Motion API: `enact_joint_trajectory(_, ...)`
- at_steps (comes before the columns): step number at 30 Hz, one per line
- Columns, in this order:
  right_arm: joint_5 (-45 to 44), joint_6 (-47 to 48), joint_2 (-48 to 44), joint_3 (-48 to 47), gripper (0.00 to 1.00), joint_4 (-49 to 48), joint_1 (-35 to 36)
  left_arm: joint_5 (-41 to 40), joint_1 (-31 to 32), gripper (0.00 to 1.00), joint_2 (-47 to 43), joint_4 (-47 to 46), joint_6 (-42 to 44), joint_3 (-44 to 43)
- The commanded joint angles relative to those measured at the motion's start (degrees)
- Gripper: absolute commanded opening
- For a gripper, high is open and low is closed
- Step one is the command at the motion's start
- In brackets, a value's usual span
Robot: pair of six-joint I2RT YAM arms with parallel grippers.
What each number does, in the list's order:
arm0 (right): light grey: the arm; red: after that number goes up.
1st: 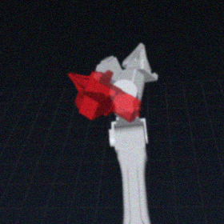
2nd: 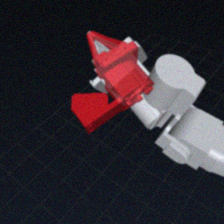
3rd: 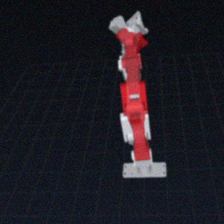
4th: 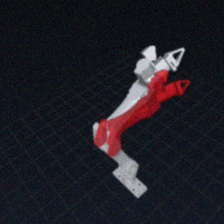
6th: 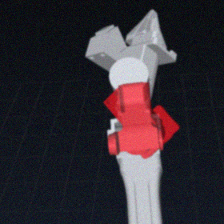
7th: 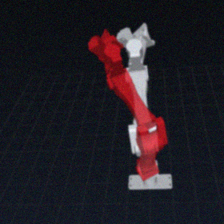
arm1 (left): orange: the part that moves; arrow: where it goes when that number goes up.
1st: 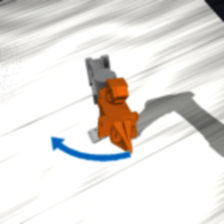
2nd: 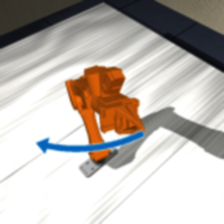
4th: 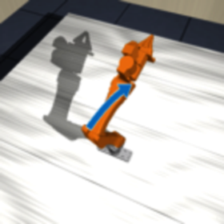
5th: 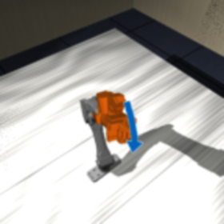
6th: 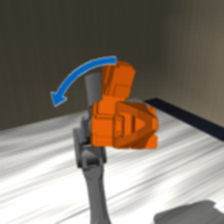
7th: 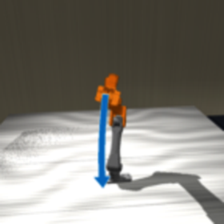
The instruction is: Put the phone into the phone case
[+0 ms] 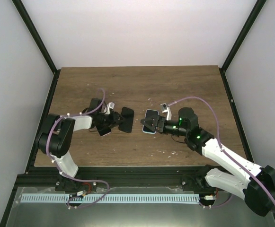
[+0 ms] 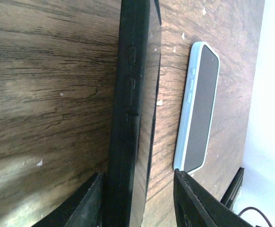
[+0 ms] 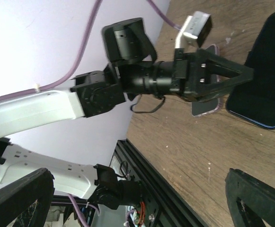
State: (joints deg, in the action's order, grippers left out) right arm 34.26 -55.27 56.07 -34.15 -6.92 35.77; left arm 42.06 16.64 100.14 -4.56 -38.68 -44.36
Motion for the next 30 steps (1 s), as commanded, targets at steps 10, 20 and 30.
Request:
enact_joint_trajectory(10, -7.6, 6.2, -3.4, -6.1, 1.00, 11.5, -2.0, -6.9, -0.2, 0.58, -12.1, 11.7, 5.3, 0.0)
enact_joint_trajectory(20, -20.6, 11.7, -10.3, -7.4, 1.00, 22.0, -2.1, -10.9, -0.2, 0.90, -28.0, 22.9, 7.2, -0.9)
enact_joint_trajectory(30, -34.3, 17.4, -14.8, -17.6, 1.00, 34.3, -2.2, -21.6, -0.3, 1.00, -47.3, 43.9, 12.0, -14.5)
